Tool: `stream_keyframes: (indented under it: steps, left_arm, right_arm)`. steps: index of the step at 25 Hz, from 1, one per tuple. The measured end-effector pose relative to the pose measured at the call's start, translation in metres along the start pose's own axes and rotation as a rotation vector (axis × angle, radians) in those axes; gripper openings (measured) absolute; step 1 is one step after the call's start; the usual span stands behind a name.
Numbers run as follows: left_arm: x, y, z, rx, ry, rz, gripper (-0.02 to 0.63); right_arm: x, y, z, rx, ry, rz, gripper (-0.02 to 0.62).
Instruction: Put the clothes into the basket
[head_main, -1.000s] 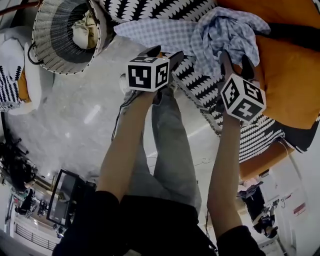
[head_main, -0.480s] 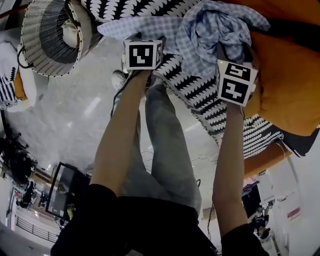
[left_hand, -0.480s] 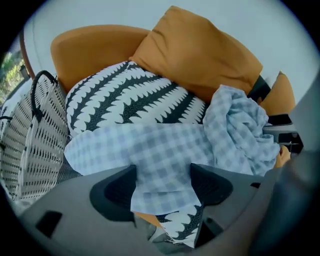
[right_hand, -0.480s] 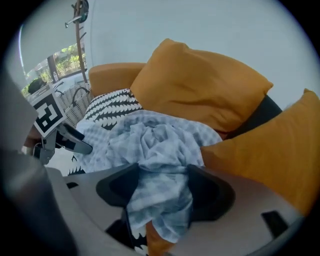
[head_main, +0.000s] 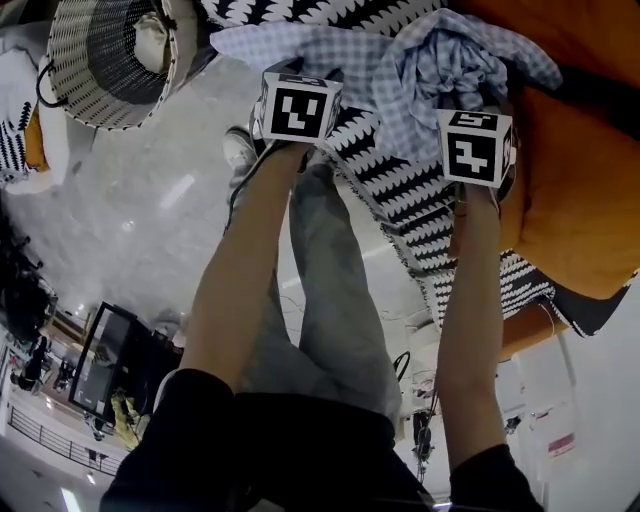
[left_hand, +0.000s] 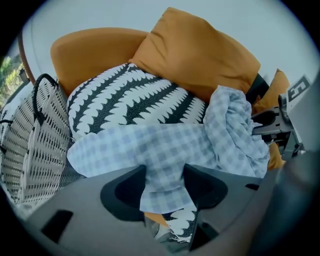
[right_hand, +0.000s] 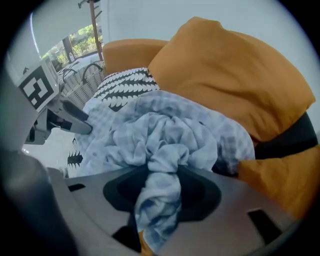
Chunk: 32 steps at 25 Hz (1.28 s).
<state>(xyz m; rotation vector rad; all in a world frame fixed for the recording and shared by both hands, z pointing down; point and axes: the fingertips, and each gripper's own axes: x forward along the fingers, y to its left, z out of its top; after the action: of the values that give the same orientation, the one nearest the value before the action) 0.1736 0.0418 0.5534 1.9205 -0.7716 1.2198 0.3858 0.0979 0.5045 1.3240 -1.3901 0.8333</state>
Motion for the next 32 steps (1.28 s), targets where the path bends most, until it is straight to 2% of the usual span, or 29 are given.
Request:
stream_keyframes:
  steps: [4,5,8,11,14,16,24,32]
  left_arm:
    - [-0.007,-0.008,0.0,-0.027,-0.003,-0.055,0.093]
    - [-0.009,-0.011,0.001,-0.03,-0.008,-0.069,0.07]
    - [-0.017,-0.017,0.004,-0.041,-0.034,-0.102,0.046]
    - [-0.031,-0.018,0.007,-0.059,-0.063,-0.137,0.041]
    - [-0.049,-0.01,0.008,-0.053,-0.094,-0.143,0.035]
    - [-0.064,-0.002,0.006,-0.057,-0.115,-0.138,0.035]
    - [-0.117,0.042,-0.008,-0.123,-0.195,-0.135,0.035]
    - [-0.175,0.112,-0.013,-0.186,-0.292,-0.12,0.035]
  right_arm:
    - [-0.001,0.003,0.004,0.03,0.006,0.05,0.133]
    - [-0.003,0.003,0.004,0.05,-0.002,0.058,0.125]
    - [-0.013,0.006,0.009,0.132,-0.045,0.1,0.109]
    - [-0.025,0.018,0.016,0.266,-0.113,0.163,0.106]
    - [-0.041,0.031,0.026,0.4,-0.191,0.221,0.106]
    - [-0.056,0.045,0.032,0.449,-0.237,0.264,0.106]
    - [-0.097,0.113,0.067,0.437,-0.32,0.328,0.106]
    - [-0.128,0.184,0.133,0.378,-0.397,0.384,0.103]
